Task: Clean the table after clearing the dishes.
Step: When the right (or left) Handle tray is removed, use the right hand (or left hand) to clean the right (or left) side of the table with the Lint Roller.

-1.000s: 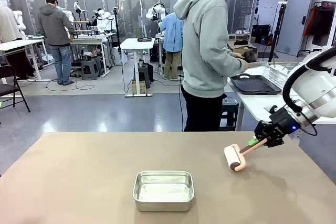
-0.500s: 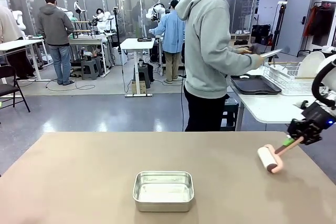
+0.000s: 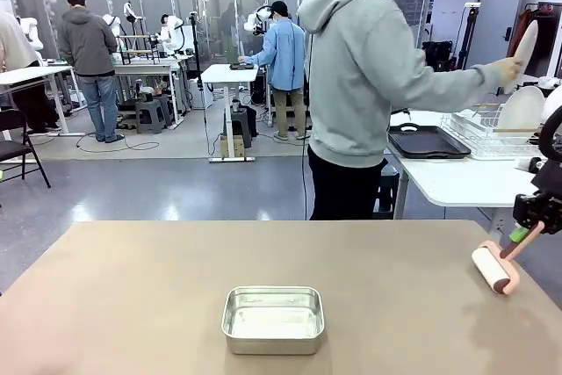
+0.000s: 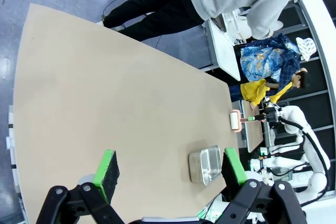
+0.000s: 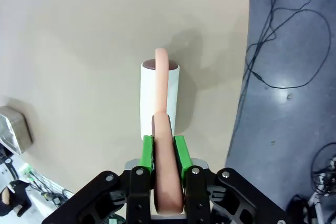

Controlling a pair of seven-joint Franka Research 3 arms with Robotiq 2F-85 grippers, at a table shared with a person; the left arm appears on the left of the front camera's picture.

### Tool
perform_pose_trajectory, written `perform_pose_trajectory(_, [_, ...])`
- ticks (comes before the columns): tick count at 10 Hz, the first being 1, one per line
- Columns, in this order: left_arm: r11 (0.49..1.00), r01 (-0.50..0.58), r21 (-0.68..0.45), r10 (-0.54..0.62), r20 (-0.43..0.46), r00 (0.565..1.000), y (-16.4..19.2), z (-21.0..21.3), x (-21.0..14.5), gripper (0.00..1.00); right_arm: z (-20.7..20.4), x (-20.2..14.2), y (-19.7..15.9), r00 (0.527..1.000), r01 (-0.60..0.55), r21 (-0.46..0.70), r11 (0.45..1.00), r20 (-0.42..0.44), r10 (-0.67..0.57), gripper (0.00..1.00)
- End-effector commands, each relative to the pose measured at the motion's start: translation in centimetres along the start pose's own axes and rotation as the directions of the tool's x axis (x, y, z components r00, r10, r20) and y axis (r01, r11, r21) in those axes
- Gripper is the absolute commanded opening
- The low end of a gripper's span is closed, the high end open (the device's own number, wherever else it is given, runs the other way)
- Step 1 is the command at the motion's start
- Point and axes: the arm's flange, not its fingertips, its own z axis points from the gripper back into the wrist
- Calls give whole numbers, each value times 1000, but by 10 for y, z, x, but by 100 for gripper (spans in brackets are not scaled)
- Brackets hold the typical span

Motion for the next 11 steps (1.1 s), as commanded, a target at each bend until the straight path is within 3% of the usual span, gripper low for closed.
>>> perform_pose_trajectory(1, [1000,5,-3,-5,-3,1000,-1,3,2,100,4,-23,19,999,-33,-63,997,-37,31,21])
perform_pose_trajectory(6, [1000,5,-3,-5,-3,1000,-1,3,2,100,89,-54,66,996,-75,-203,976,35,84,21])
perform_pose_trajectory(11, [1000,5,-3,-5,-3,1000,-1,3,2,100,103,-51,63,992,-108,-187,976,45,119,21])
